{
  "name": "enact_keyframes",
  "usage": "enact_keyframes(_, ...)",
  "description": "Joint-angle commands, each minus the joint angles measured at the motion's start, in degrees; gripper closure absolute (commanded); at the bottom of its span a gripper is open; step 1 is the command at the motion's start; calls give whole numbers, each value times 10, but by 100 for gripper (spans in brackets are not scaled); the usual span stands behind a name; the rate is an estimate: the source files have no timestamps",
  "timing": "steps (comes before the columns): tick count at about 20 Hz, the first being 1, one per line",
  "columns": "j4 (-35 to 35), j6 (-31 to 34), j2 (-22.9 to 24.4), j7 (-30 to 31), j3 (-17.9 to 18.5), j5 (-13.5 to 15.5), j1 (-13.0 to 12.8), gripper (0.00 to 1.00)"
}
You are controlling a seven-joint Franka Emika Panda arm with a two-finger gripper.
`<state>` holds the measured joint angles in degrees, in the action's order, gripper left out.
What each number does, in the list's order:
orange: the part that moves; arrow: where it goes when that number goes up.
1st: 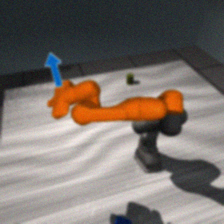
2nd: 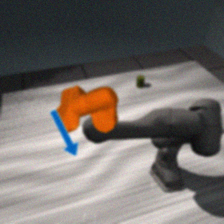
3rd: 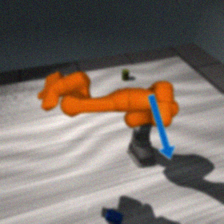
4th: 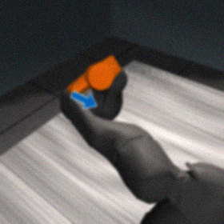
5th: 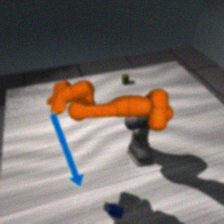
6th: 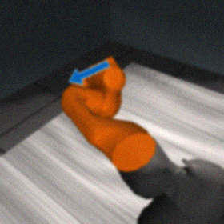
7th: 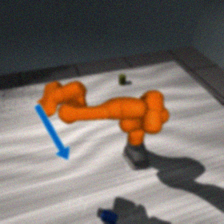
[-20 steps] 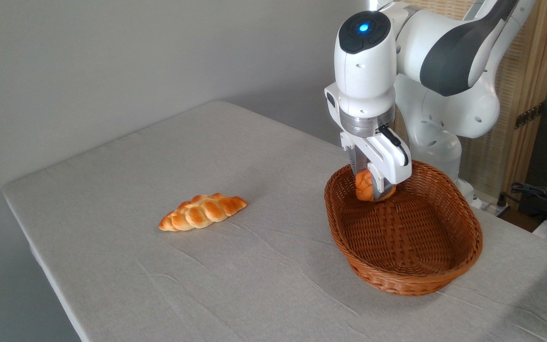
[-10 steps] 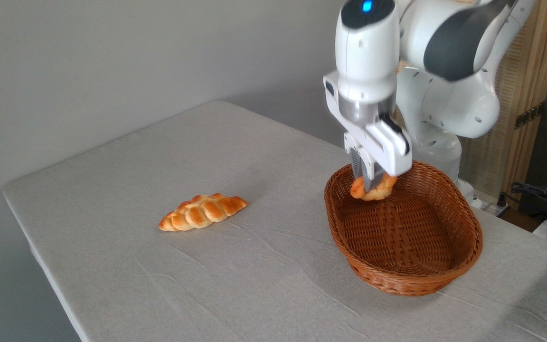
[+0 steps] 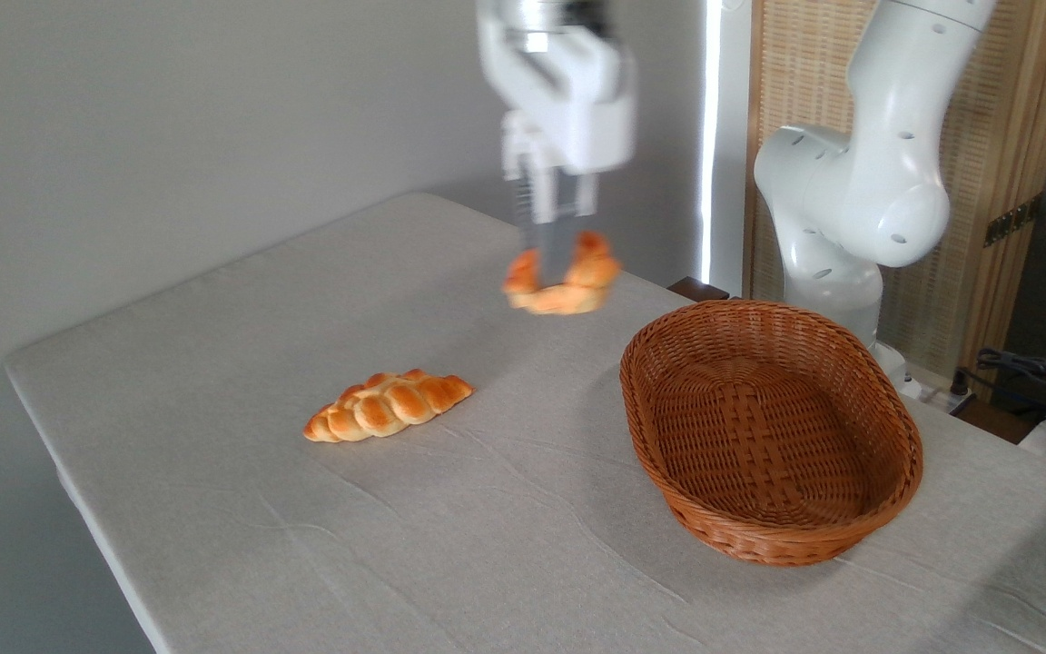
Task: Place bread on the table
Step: 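Carry the bun beside the braided loaf and lower it to the table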
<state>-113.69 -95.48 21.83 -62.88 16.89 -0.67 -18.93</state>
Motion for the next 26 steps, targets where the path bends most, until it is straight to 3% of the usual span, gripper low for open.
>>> enact_keyframes(1,73,-51,-153,-10,6,17,-29,90)
enact_keyframes(4,73,-68,-201,-7,6,11,-64,80)
enact_keyframes(6,72,-91,-226,-11,6,4,-67,62)
enact_keyframes(7,72,-115,-241,-10,5,0,-70,60)
enact_keyframes(8,71,-150,-261,-10,3,-6,-71,47)
enact_keyframes(10,72,-188,-286,-6,-4,-8,-72,0)
enact_keyframes(26,72,-192,-292,-7,-13,-8,-71,0)
